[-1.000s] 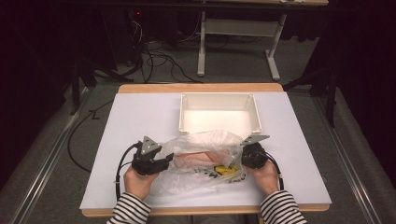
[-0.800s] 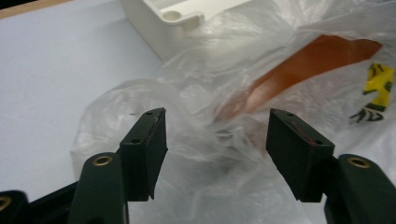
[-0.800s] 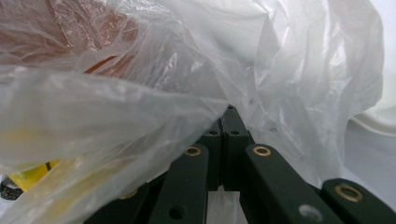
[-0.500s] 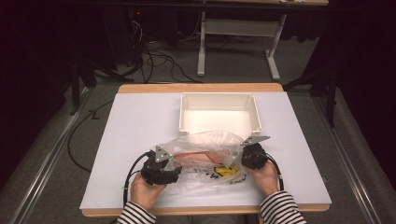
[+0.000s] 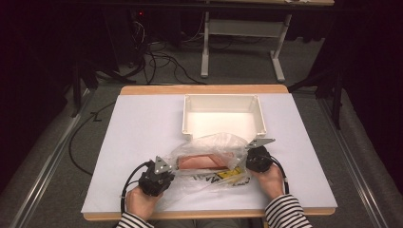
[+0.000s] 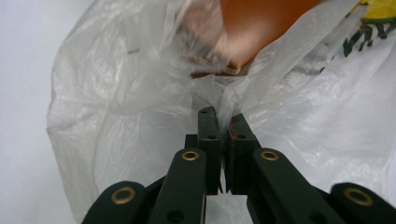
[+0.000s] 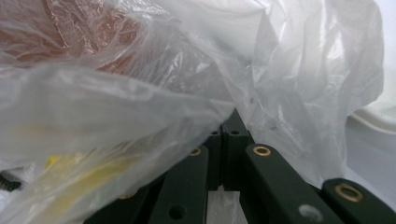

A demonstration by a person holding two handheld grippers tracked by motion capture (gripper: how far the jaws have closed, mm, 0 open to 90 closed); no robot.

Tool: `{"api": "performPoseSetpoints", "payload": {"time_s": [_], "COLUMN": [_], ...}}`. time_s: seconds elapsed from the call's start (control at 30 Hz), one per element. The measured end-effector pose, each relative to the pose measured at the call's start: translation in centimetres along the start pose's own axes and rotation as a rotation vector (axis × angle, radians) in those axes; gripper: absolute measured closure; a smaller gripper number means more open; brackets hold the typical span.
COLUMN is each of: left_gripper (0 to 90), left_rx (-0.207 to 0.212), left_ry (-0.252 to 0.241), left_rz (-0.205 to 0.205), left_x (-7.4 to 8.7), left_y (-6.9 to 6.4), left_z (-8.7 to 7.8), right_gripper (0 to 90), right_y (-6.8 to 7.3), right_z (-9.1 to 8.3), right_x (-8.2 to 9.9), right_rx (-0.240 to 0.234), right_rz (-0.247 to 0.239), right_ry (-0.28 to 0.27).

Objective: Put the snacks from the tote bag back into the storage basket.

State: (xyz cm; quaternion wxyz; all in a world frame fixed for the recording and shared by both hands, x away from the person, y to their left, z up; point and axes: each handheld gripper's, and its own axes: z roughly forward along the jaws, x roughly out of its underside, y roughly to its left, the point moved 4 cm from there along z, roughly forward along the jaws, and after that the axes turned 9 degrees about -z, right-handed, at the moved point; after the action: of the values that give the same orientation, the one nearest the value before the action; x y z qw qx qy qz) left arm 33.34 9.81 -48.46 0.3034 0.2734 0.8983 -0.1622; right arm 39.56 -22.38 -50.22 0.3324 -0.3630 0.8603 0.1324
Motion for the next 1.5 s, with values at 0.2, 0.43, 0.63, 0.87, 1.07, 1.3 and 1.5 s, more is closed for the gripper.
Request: {"api": "performPoseSetpoints", "payload": {"time_s": [0.2, 0.43, 0.63, 0.87, 1.07, 1.3, 1.5], "left_gripper": [74.3, 49.1, 43.1, 38.3, 44.2, 64.6, 77.6], "left_rx": [-0.001, -0.024, -0.063, -0.093, -0.072, -0.053, -0.028], "left_ry": [-0.018, -0.101, -0.179, -0.181, -0.156, -0.164, -0.157], "left_rz": [-0.024, 0.033, -0.012, -0.069, -0.096, -0.075, -0.067], "left_x": [0.5, -0.4, -1.4, -3.6, -4.6, -4.6, -4.7], "left_y": [0.3, -0.9, -0.1, 2.0, 3.2, 3.1, 3.3], "left_z": [0.5, -2.5, -3.8, -3.0, -1.3, -0.1, 0.0], "right_gripper": [90.0, 90.0, 90.0, 89.4, 88.7, 85.9, 79.4], "right_y": [0.0, 0.2, 0.1, 0.1, 0.2, 0.2, 0.2], "right_z": [0.0, 0.0, 0.0, 0.0, -0.1, 0.0, 0.0], "right_x": [-0.1, -0.1, -0.1, -0.2, -0.2, -0.1, -0.2], "right_rx": [0.005, 0.018, 0.015, 0.012, 0.016, 0.012, 0.013], "right_rz": [-0.003, -0.009, -0.01, -0.019, -0.019, -0.023, -0.015], "right_ry": [0.005, 0.011, 0.011, 0.011, 0.021, 0.005, -0.003]}}
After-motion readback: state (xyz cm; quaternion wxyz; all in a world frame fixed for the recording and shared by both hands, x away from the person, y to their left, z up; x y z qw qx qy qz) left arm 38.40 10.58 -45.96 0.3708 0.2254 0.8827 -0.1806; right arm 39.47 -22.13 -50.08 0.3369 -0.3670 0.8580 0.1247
